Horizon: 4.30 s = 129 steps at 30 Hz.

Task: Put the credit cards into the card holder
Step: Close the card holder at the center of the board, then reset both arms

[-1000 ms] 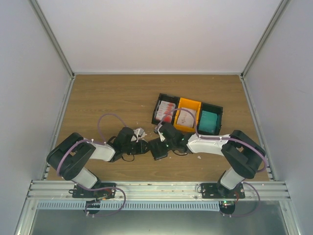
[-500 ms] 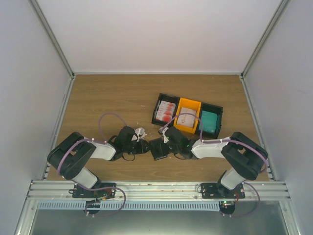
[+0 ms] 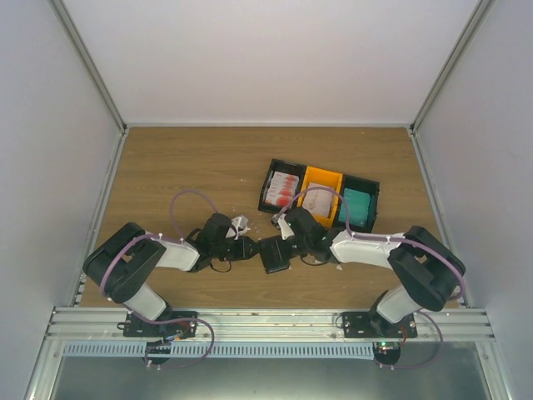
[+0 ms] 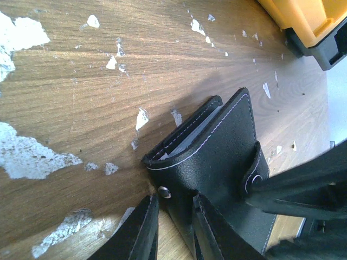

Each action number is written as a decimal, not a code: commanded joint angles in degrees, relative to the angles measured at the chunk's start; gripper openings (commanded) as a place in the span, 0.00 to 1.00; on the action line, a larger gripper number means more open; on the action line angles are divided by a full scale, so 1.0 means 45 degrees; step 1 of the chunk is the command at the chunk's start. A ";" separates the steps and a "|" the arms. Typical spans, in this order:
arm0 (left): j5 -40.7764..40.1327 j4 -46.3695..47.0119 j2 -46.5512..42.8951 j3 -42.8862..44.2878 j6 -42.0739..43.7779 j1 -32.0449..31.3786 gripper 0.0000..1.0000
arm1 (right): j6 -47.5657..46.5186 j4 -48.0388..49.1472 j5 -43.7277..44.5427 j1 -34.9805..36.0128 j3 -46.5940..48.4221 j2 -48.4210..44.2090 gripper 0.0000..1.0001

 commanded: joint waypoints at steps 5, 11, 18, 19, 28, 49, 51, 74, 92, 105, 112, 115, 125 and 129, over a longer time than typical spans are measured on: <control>-0.0388 -0.0596 0.0143 -0.0068 0.0261 -0.0049 0.20 | -0.0417 -0.1696 0.0440 -0.0059 0.1007 -0.1767 0.28; -0.0230 -0.0462 0.0124 -0.0116 0.0291 -0.0044 0.21 | -0.0671 -0.4228 0.2952 -0.0072 0.1518 -0.1698 0.23; -0.0179 -0.0249 0.0059 -0.0263 0.0245 -0.0045 0.23 | -0.1386 -0.4936 0.2701 0.0048 0.1673 -0.0644 0.15; -0.0193 -0.0200 0.0005 -0.0299 0.0242 -0.0045 0.23 | -0.1452 -0.4897 0.2655 0.0080 0.1748 -0.0523 0.15; -0.0081 -0.0089 0.0101 -0.0302 0.0264 -0.0045 0.23 | -0.1618 -0.4974 0.2788 0.0182 0.2150 0.0191 0.16; 0.0122 0.0136 0.0572 -0.0253 0.0316 -0.0044 0.23 | -0.1726 -0.6530 0.3590 0.0863 0.2653 0.1612 0.10; 0.0099 0.0120 0.0577 -0.0253 0.0345 -0.0044 0.23 | -0.1670 -0.6623 0.3574 0.0888 0.2580 0.1816 0.08; -0.0146 -0.0094 0.0610 -0.0185 0.0330 -0.0044 0.23 | -0.0313 -0.2533 0.4768 0.1688 -0.1573 0.0101 0.13; 0.0175 -0.0499 0.0892 0.0385 0.0536 -0.0045 0.24 | 0.3391 -0.0186 0.9343 0.4382 -0.3267 0.0780 0.06; 0.0366 -0.0339 0.0982 0.0495 0.0526 -0.0044 0.24 | 0.4655 -0.0497 1.1562 0.5850 -0.3107 0.1669 0.03; -0.0508 -0.1443 -0.0407 0.0860 0.0934 -0.0035 0.32 | 0.3315 -0.1990 1.1738 0.4615 -0.1430 -0.1516 0.15; -0.0976 -0.2252 -0.1191 0.1055 0.1214 0.0054 0.39 | 0.2784 -0.2850 1.0875 0.3807 -0.0631 -0.2745 0.24; -0.2951 -0.4941 -0.5634 0.1665 0.2477 0.0717 0.99 | 0.1947 -0.6272 1.0359 0.2029 0.0879 -0.6598 0.58; -0.3583 -0.5191 -0.8525 0.1593 0.3091 0.0717 0.99 | 0.0833 -0.7167 1.1237 0.1642 0.1891 -0.7850 0.70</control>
